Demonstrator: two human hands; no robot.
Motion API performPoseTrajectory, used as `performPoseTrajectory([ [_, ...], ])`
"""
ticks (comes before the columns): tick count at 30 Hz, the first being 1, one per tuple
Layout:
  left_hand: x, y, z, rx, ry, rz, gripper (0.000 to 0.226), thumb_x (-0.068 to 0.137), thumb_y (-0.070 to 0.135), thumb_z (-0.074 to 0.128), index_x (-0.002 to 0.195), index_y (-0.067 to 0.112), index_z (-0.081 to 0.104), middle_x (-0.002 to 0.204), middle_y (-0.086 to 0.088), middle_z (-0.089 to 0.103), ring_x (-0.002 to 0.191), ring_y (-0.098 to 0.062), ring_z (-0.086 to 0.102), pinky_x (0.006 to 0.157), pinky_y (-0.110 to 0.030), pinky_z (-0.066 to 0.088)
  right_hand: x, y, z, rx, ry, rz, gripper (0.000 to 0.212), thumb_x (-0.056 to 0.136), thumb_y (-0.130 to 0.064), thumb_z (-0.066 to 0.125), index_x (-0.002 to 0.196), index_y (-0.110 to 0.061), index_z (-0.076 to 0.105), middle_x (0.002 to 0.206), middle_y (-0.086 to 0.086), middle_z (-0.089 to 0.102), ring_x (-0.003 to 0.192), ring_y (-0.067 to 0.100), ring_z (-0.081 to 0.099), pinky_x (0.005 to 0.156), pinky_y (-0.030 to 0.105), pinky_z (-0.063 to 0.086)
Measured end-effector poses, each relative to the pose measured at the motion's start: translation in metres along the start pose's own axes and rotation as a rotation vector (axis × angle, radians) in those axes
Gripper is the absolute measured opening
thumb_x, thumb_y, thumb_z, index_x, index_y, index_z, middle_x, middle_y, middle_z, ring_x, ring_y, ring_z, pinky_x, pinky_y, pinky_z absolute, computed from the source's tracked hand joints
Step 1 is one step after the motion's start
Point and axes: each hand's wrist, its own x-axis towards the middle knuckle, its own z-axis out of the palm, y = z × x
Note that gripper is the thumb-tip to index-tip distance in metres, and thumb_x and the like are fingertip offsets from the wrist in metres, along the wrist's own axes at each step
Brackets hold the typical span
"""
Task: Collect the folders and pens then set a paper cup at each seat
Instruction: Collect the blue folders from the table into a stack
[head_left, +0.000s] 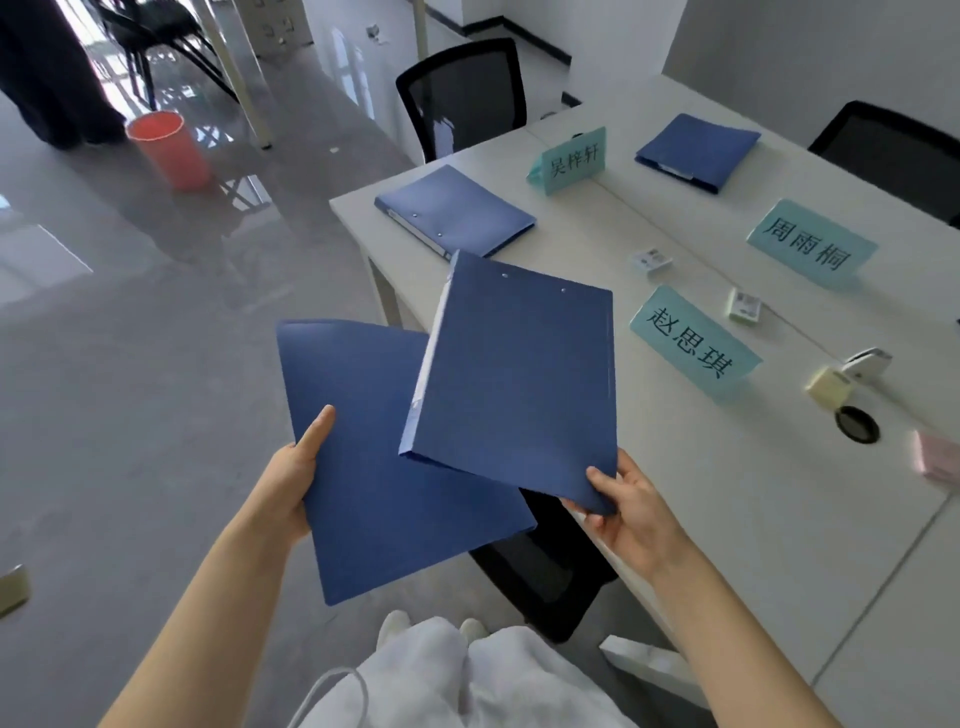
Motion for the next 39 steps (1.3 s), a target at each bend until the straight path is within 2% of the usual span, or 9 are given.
performPoseTrajectory([
  [4, 0.0, 0.011, -0.016, -0.022, 0.049, 0.022, 0.066, 0.067, 0.067, 0.064, 0.106, 0.014, 0.069, 0.096, -0.004, 0.077, 0.084, -0.025, 0.074, 0.076, -0.042, 0.056, 0.012, -0.01, 0.032, -0.3, -0.145, -0.029, 0.037, 0.1, -0.002, 0.042, 0.126, -0.026, 0.055, 0.112, 0.003, 0.07, 0.07, 0.022, 0.07, 0.048, 0.024, 0.044],
  [9, 0.003, 0.022, -0.041, -0.099, 0.088, 0.043, 0.086, 0.049, 0.072, 0.07, 0.113, 0.014, 0.068, 0.105, -0.01, 0.075, 0.096, -0.033, 0.071, 0.083, -0.047, 0.056, 0.03, -0.003, 0.077, -0.404, -0.296, 0.041, 0.038, 0.099, -0.005, 0.045, 0.127, -0.029, 0.055, 0.116, 0.004, 0.068, 0.073, 0.022, 0.069, 0.051, 0.026, 0.051],
  [14, 0.011, 0.037, -0.079, -0.199, 0.017, 0.066, 0.041, 0.085, 0.047, 0.062, 0.111, 0.015, 0.066, 0.104, -0.006, 0.076, 0.084, -0.023, 0.075, 0.066, -0.036, 0.061, 0.053, 0.012, 0.136, -0.562, -0.401, 0.058, 0.037, 0.099, -0.011, 0.048, 0.127, -0.035, 0.053, 0.117, 0.001, 0.068, 0.076, 0.022, 0.065, 0.053, 0.026, 0.048],
  [19, 0.028, 0.059, -0.137, -0.232, 0.014, 0.071, 0.032, 0.086, 0.029, 0.062, 0.114, 0.014, 0.064, 0.102, -0.007, 0.075, 0.08, -0.024, 0.074, 0.07, -0.038, 0.061, 0.081, 0.021, 0.201, -0.679, -0.445, 0.054, 0.031, 0.098, -0.016, 0.053, 0.123, -0.034, 0.056, 0.115, -0.002, 0.069, 0.091, 0.026, 0.07, 0.069, 0.04, 0.054],
  [25, 0.054, 0.1, -0.204, -0.255, -0.007, 0.086, 0.023, 0.092, 0.018, 0.05, 0.11, 0.012, 0.064, 0.096, -0.006, 0.075, 0.077, -0.024, 0.073, 0.067, -0.038, 0.061, 0.116, 0.035, 0.284, -0.826, -0.419, 0.068, 0.026, 0.096, -0.024, 0.057, 0.12, -0.032, 0.057, 0.109, -0.004, 0.07, 0.095, 0.024, 0.071, 0.082, 0.048, 0.055],
  [28, 0.069, 0.124, -0.24, -0.26, -0.027, 0.073, 0.025, 0.093, 0.011, 0.044, 0.106, 0.009, 0.066, 0.095, -0.008, 0.075, 0.075, -0.024, 0.074, 0.06, -0.035, 0.061, 0.132, 0.044, 0.333, -0.966, -0.383, 0.02, 0.025, 0.098, -0.027, 0.053, 0.123, -0.025, 0.053, 0.111, 0.0, 0.067, 0.09, 0.029, 0.07, 0.071, 0.042, 0.058],
  [32, 0.091, 0.152, -0.275, -0.273, -0.049, 0.082, 0.028, 0.092, 0.007, 0.041, 0.107, 0.008, 0.064, 0.095, -0.007, 0.076, 0.076, -0.025, 0.074, 0.062, -0.036, 0.062, 0.155, 0.056, 0.378, -1.284, -0.296, -0.143, 0.023, 0.098, -0.043, 0.047, 0.115, -0.027, 0.05, 0.099, -0.006, 0.065, 0.072, 0.012, 0.065, 0.054, 0.026, 0.054],
  [35, 0.109, 0.168, -0.289, -0.283, -0.072, 0.067, 0.029, 0.091, 0.008, 0.042, 0.109, 0.008, 0.065, 0.096, -0.007, 0.076, 0.077, -0.025, 0.074, 0.062, -0.035, 0.062, 0.178, 0.059, 0.396, -1.499, -0.194, -0.225, 0.031, 0.098, -0.052, 0.039, 0.107, -0.026, 0.053, 0.095, -0.006, 0.062, 0.085, 0.011, 0.06, 0.063, 0.025, 0.045],
  [39, 0.14, 0.191, -0.291, -0.305, -0.092, 0.028, 0.028, 0.091, 0.008, 0.042, 0.109, 0.008, 0.064, 0.095, -0.007, 0.075, 0.076, -0.024, 0.074, 0.061, -0.035, 0.061, 0.216, 0.051, 0.419, -1.228, -0.17, -0.069, 0.043, 0.098, -0.054, 0.036, 0.1, -0.02, 0.062, 0.105, -0.006, 0.065, 0.1, 0.015, 0.06, 0.082, 0.029, 0.048],
])
